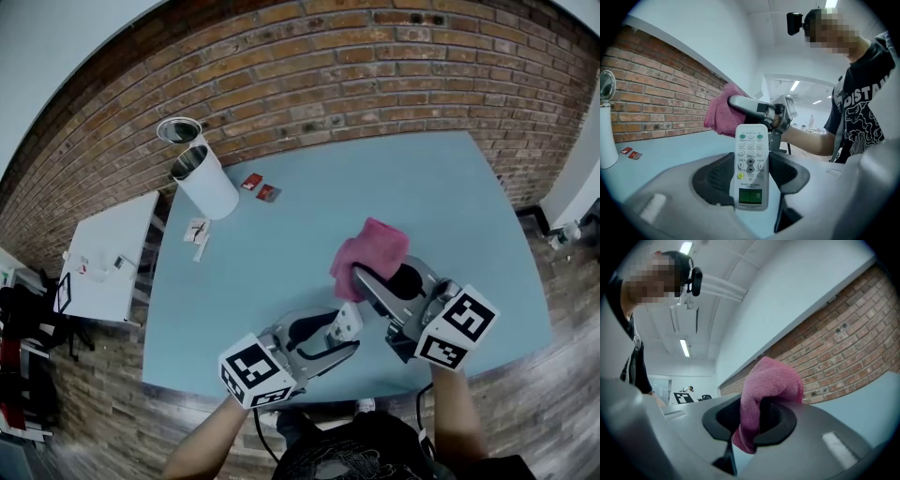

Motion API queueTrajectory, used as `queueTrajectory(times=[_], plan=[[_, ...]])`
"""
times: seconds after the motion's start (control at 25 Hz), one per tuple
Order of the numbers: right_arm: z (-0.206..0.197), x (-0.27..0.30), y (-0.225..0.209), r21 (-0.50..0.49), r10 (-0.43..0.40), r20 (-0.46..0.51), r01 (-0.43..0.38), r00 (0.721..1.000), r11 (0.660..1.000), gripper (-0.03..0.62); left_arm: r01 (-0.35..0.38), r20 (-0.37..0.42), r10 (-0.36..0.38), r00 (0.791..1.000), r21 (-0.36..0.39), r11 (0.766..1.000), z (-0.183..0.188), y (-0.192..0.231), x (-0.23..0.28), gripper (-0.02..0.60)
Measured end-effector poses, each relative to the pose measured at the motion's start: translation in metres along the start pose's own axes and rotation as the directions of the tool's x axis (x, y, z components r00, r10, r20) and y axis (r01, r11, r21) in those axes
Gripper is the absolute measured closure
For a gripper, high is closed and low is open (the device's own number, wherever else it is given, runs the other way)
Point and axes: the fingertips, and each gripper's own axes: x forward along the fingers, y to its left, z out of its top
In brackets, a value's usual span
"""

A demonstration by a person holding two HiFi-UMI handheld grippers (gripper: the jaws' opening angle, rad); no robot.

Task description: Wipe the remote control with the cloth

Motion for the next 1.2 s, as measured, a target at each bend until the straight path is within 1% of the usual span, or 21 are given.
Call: queueTrajectory(times=[0.08,0.16,0.28,0.4,0.48,0.52,0.56,0.6,0.64,0.72,0.76,0.8,0.88,0.96,1.0,1.04,1.08,1.12,1.2], plan=[[-0.004,-0.001,-0.002,0.094,0.038,0.008,-0.038,0.999,0.995,0.533,0.021,0.006,-0.021,1.0,0.002,1.0,0.003,-0.004,0.0,0.36],[-0.008,-0.002,-0.002,0.159,0.067,0.017,-0.069,0.998,0.985,0.533,0.032,0.011,-0.032,0.999,0.002,0.999,0.005,-0.007,0.0,0.36],[-0.012,-0.003,-0.001,0.211,0.096,0.019,-0.098,0.995,0.972,0.534,0.04,0.025,-0.04,0.999,-0.005,0.999,0.009,-0.008,0.0,0.36],[-0.016,-0.002,0.001,0.231,0.112,0.019,-0.113,0.994,0.966,0.533,0.042,0.04,-0.041,0.998,-0.013,0.999,0.014,-0.008,-0.001,0.36],[-0.014,-0.001,-0.001,0.243,0.101,0.033,-0.106,0.994,0.964,0.534,0.05,0.064,-0.048,0.997,-0.041,0.998,0.02,-0.007,-0.003,0.36],[-0.012,-0.002,-0.003,0.255,0.084,0.048,-0.093,0.995,0.963,0.533,0.066,0.093,-0.059,0.994,-0.074,0.995,0.024,-0.007,-0.006,0.36],[-0.01,-0.002,-0.007,0.273,0.06,0.067,-0.076,0.996,0.959,0.533,0.093,0.139,-0.075,0.987,-0.125,0.988,0.03,-0.006,-0.009,0.361],[-0.008,-0.004,-0.012,0.297,0.035,0.085,-0.059,0.996,0.953,0.533,0.129,0.196,-0.092,0.976,-0.186,0.974,0.036,-0.003,-0.013,0.361],[-0.007,-0.005,-0.015,0.323,0.016,0.099,-0.048,0.995,0.945,0.533,0.17,0.259,-0.104,0.96,-0.248,0.954,0.043,0.0,-0.018,0.362],[-0.011,-0.006,-0.018,0.368,-0.003,0.107,-0.037,0.994,0.929,0.533,0.251,0.38,-0.106,0.919,-0.355,0.901,0.054,0.009,-0.031,0.362],[-0.015,-0.006,-0.018,0.384,-0.004,0.103,-0.036,0.995,0.923,0.533,0.288,0.435,-0.099,0.895,-0.394,0.873,0.059,0.014,-0.038,0.362],[-0.018,-0.006,-0.016,0.398,-0.002,0.098,-0.038,0.995,0.917,0.533,0.324,0.487,-0.089,0.869,-0.424,0.846,0.065,0.019,-0.045,0.363],[-0.023,-0.003,-0.012,0.425,0.013,0.093,-0.051,0.996,0.904,0.533,0.39,0.578,-0.067,0.813,-0.456,0.8,0.076,0.028,-0.057,0.364],[-0.027,0.001,-0.008,0.449,0.029,0.096,-0.07,0.995,0.891,0.533,0.441,0.644,-0.047,0.763,-0.466,0.767,0.085,0.035,-0.066,0.364],[-0.028,0.003,-0.007,0.46,0.037,0.099,-0.078,0.994,0.884,0.533,0.458,0.666,-0.041,0.745,-0.467,0.756,0.088,0.038,-0.068,0.364],[-0.03,0.004,-0.005,0.472,0.044,0.103,-0.088,0.994,0.877,0.533,0.471,0.679,-0.037,0.733,-0.468,0.748,0.09,0.039,-0.069,0.364],[-0.031,0.005,-0.004,0.484,0.051,0.109,-0.098,0.993,0.869,0.533,0.479,0.686,-0.035,0.726,-0.468,0.743,0.091,0.04,-0.069,0.364],[-0.032,0.007,-0.002,0.496,0.059,0.117,-0.11,0.991,0.861,0.533,0.483,0.689,-0.035,0.724,-0.47,0.739,0.091,0.04,-0.069,0.364],[-0.033,0.01,0.002,0.516,0.069,0.133,-0.129,0.989,0.847,0.533,0.488,0.688,-0.035,0.725,-0.477,0.731,0.089,0.039,-0.067,0.364]])
